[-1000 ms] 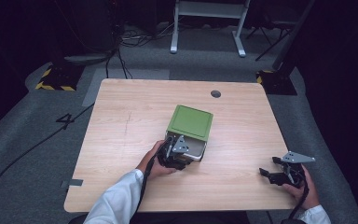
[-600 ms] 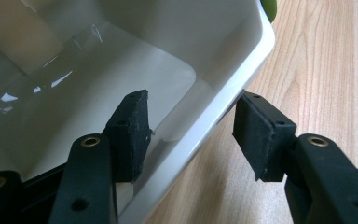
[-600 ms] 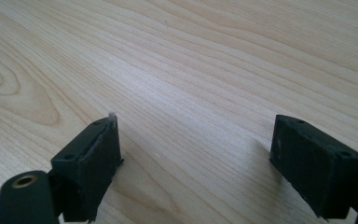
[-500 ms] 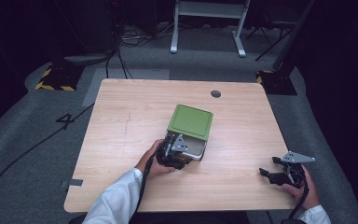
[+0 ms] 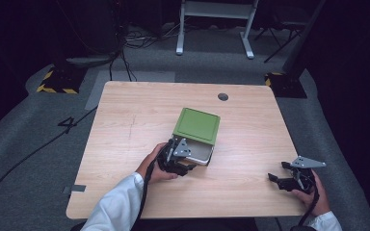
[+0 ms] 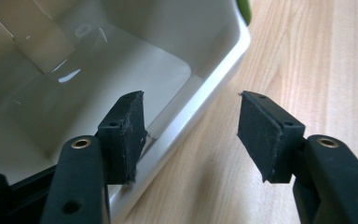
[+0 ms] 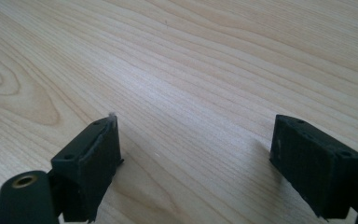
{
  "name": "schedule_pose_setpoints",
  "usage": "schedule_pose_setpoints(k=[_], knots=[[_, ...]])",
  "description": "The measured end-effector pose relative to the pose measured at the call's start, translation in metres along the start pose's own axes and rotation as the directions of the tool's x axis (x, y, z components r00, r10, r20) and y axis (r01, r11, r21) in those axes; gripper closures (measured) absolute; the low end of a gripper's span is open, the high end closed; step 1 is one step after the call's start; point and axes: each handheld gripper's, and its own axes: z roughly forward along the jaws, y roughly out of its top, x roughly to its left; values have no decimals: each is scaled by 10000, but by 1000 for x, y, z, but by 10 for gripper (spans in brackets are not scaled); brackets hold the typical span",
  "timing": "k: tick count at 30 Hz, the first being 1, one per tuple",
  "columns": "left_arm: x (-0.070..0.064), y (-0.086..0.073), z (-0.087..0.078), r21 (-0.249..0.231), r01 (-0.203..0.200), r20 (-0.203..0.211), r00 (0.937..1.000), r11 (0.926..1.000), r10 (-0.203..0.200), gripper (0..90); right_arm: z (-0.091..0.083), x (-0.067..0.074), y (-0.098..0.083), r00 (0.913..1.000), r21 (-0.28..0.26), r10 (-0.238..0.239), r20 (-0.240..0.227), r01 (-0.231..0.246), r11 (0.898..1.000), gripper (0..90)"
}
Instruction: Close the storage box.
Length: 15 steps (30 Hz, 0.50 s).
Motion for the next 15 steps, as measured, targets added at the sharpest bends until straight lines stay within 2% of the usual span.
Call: schedule_pose_setpoints(k=[7, 9, 15], knots=[[-6, 3, -17, -39, -124, -224, 9997, 9999, 123, 335, 0, 0, 0, 10000, -2, 4, -3, -4, 10000, 161], [-7, 2, -21, -59, -187, -419, 9990, 9998, 184, 299, 0, 0, 0, 10000, 0, 3, -5, -3, 10000, 160], [-9, -4, -38, -38, -171, -503, 9986, 9998, 169, 272, 0, 0, 0, 10000, -1, 10, -10, -10, 10000, 160]])
